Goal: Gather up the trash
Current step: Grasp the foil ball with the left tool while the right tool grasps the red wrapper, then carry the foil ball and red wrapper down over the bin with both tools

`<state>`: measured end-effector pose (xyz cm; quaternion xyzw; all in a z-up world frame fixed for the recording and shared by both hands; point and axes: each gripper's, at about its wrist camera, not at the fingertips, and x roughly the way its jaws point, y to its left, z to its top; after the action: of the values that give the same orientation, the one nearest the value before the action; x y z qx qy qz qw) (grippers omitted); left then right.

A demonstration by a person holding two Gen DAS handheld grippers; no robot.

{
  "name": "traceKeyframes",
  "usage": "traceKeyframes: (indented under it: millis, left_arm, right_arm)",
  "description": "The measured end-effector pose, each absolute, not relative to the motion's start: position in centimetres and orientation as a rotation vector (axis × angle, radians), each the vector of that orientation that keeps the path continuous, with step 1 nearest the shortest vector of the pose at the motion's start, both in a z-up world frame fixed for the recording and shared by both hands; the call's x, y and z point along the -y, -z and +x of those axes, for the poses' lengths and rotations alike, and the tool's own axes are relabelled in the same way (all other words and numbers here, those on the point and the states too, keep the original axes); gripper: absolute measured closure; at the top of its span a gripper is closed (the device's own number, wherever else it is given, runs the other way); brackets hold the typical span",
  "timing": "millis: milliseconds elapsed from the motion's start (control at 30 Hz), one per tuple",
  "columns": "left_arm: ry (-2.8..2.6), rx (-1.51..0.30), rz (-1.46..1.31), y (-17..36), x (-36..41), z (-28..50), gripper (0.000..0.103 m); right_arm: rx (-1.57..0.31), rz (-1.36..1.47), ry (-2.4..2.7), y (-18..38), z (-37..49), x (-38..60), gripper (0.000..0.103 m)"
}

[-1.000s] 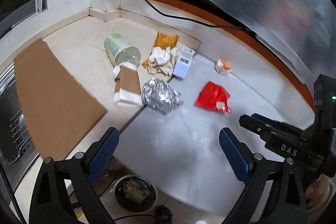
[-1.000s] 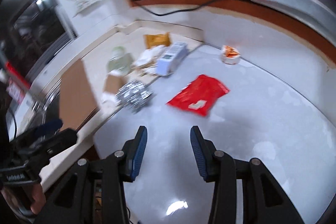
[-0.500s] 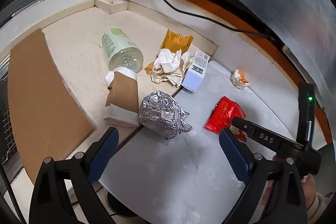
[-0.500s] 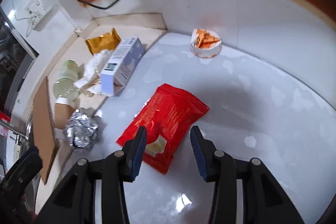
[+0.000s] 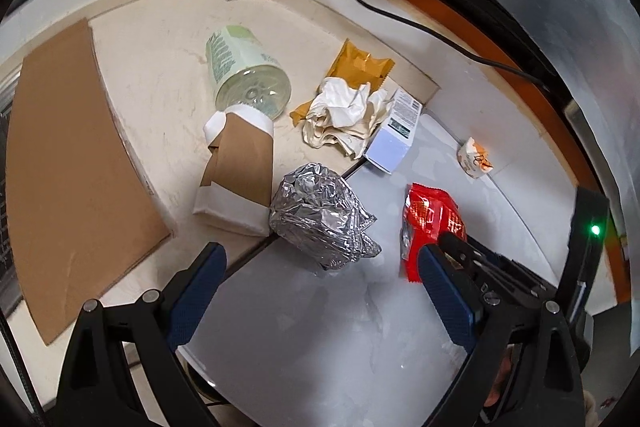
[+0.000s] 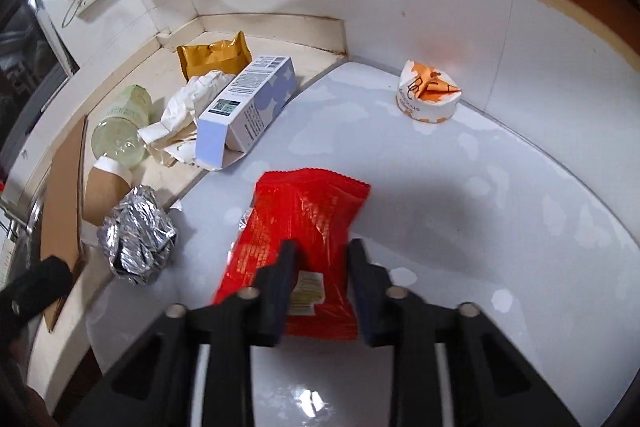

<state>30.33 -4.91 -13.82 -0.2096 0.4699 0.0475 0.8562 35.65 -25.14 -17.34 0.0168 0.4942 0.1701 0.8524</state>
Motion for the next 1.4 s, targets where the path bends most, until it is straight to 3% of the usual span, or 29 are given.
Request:
traceKeyframes:
  millis: [167,467,533,600,900,1000,1400]
  left_arm:
    - [-0.114,-1.007,-0.482,14.6,4.9,31.3,0.008]
    - [-0.208,-1.047,-0.581,15.9,4.2,33.2,0.008]
    - [-0.236,-1.056,-0.614,16.3,3.9,33.4,0.021]
    - [-0.261,-1.077,-0.642,16.8,3.7,33.9,0.027]
    - [-0.283,-1.089,-0.676,17.8,3.6,34.7,0.031]
    - [-0.249,-1.09,-0.677,17.9,3.9,35.0,0.048]
    - [-0.139,-1.064,-0.596,16.9,5.4,33.0,0.051]
  right_arm:
    - [-1.045,0.047,-0.416,17.4,35.5,25.5,0.096]
    - [-0.997,0.045,-0.413,16.2,35.7,26.1,0.099]
    - [-0.991,0.044,-0.414,16.0,35.9,26.2,0.099]
    - [-0.985,0.037,-0.419,15.9,36.1,26.1,0.099]
    - [-0.982,0.013,-0.436,16.1,35.6,25.9,0.099]
    - [-0.985,0.017,-0.437,16.1,35.3,26.1,0.099]
    - [-0.969,0.017,-0.461,14.7,32.3,25.8,0.099]
